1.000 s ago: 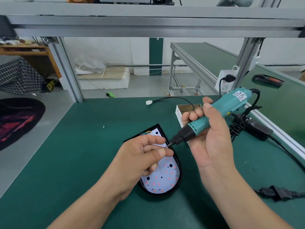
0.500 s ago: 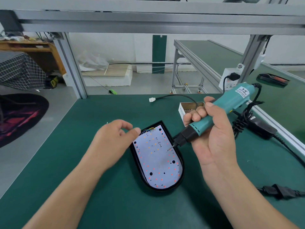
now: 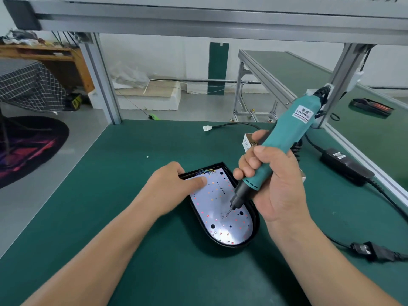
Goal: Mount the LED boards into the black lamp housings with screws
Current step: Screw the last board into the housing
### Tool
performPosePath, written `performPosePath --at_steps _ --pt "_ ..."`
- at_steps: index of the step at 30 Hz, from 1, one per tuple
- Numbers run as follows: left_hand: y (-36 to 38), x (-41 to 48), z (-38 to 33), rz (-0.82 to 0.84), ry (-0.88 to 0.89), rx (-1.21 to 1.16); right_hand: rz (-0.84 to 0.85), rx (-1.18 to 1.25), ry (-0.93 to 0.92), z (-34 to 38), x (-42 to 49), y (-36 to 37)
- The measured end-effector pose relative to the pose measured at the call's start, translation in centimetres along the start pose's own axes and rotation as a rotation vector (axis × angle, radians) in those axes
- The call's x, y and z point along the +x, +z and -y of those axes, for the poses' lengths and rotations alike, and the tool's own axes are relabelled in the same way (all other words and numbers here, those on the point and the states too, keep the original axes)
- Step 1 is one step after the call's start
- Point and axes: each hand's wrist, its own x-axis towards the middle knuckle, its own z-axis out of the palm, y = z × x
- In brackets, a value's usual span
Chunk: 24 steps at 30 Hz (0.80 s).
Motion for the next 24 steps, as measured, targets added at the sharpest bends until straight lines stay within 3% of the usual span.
performPosePath --at_steps 7,24 --pt "0.2 0.4 0.3 0.134 0.063 -0.26 0.035 -0.014 0.009 0.4 -0.1 0.2" --pt "0.2 0.0 0.2 0.153 0.091 -0.298 0.015 -0.089 -0.031 -0.1 -1.8 -0.8"
